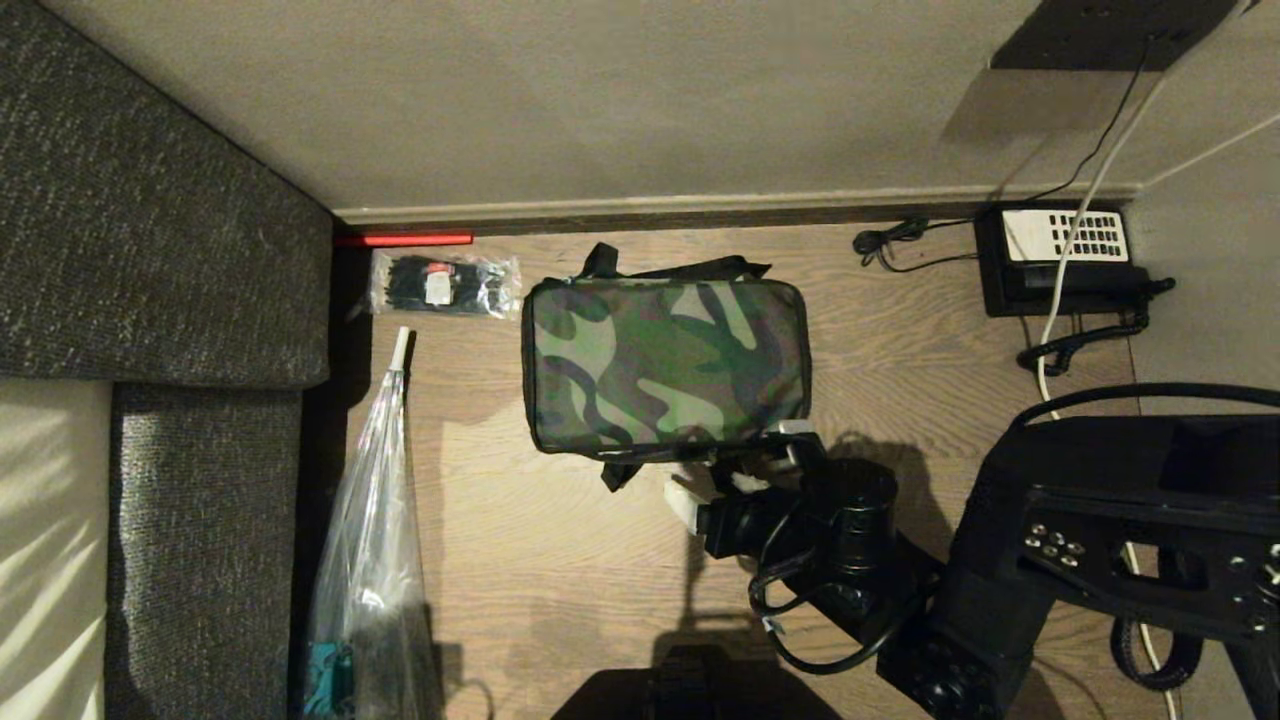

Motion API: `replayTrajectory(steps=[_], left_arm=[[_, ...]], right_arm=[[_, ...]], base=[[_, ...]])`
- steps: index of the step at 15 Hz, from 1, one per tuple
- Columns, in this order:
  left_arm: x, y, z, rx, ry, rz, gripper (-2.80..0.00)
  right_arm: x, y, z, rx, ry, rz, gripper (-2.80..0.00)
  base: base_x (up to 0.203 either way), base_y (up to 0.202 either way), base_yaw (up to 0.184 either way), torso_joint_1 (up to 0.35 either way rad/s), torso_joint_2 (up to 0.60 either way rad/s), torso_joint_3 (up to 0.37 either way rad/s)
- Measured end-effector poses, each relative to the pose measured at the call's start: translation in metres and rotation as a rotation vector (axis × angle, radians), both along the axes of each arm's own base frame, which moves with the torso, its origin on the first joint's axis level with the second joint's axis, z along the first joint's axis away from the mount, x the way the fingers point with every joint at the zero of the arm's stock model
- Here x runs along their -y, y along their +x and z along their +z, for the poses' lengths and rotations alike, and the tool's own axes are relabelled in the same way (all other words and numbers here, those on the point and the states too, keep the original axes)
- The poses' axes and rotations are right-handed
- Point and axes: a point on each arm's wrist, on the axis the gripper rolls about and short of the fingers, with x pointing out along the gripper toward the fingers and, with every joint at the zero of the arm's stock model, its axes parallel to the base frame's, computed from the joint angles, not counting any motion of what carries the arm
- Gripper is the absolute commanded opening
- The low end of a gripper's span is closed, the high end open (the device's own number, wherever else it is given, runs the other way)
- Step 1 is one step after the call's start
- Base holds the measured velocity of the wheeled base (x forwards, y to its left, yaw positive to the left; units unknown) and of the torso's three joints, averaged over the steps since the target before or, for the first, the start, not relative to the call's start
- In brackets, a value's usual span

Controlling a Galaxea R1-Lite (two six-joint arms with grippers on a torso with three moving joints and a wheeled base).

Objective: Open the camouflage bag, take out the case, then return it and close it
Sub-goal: Open the top of the storage box

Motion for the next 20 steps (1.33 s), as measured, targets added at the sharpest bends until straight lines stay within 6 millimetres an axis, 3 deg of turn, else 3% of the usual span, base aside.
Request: replayTrajectory(steps=[12, 20], left_arm=[[0.0, 0.0, 0.0, 0.0, 0.0, 0.0, -2.8], [0.0, 0.0, 0.0, 0.0, 0.0, -0.001, -2.8]], right_arm=[[0.004, 0.025, -0.014, 0.077, -0.027, -0.042, 0.0], [0.006, 0.026, -0.009, 0.085, -0.001, -0.041, 0.0]], base=[[0.0, 0.0, 0.0, 0.0, 0.0, 0.0], [0.0, 0.0, 0.0, 0.0, 0.0, 0.0]])
